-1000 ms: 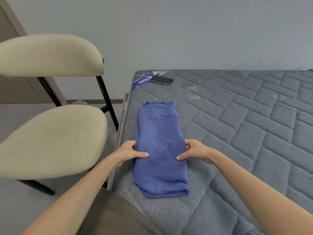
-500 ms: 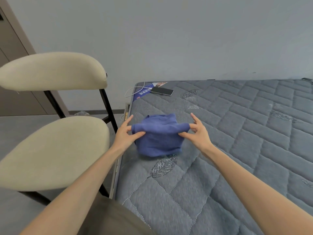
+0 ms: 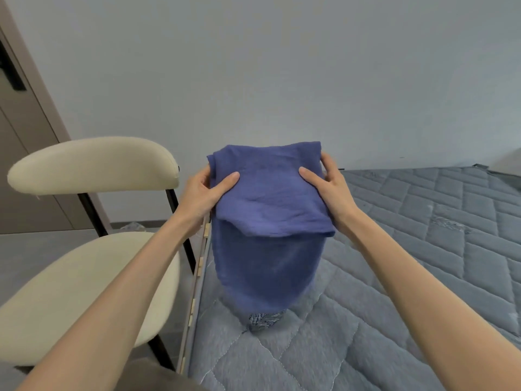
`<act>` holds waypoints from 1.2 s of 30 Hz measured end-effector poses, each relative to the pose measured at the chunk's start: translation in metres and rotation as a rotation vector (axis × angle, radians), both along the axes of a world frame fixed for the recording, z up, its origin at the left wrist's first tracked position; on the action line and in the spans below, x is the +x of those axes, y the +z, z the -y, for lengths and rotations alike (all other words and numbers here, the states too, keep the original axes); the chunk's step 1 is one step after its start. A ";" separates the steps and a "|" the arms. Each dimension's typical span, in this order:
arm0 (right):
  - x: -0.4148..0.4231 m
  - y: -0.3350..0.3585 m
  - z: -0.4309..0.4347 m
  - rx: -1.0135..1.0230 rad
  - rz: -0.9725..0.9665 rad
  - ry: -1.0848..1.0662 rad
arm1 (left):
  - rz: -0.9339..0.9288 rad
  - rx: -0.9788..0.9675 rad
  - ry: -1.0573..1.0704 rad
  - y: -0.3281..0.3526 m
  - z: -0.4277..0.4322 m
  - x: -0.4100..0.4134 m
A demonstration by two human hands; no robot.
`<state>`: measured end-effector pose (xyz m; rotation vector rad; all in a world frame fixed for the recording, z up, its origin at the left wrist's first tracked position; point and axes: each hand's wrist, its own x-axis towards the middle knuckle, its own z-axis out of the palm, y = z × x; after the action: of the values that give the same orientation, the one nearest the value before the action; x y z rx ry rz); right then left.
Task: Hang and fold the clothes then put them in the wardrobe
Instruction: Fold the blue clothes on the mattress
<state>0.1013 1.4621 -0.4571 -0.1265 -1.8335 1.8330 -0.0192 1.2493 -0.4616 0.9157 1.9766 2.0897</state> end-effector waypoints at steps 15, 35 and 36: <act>-0.002 -0.156 -0.018 0.187 0.579 -0.035 | 0.110 -0.629 -0.078 -0.167 -0.010 -0.002; -0.052 -0.196 -0.057 -0.046 0.655 -0.252 | 0.540 -0.307 0.050 -0.196 -0.069 -0.039; -0.045 -0.196 -0.054 -0.068 0.656 -0.267 | 0.563 -0.312 0.078 -0.197 -0.065 -0.034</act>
<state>0.0562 1.5161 -0.6534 -1.0521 -2.0296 1.7803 -0.0532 1.3139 -0.6581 0.1671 1.9515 1.7370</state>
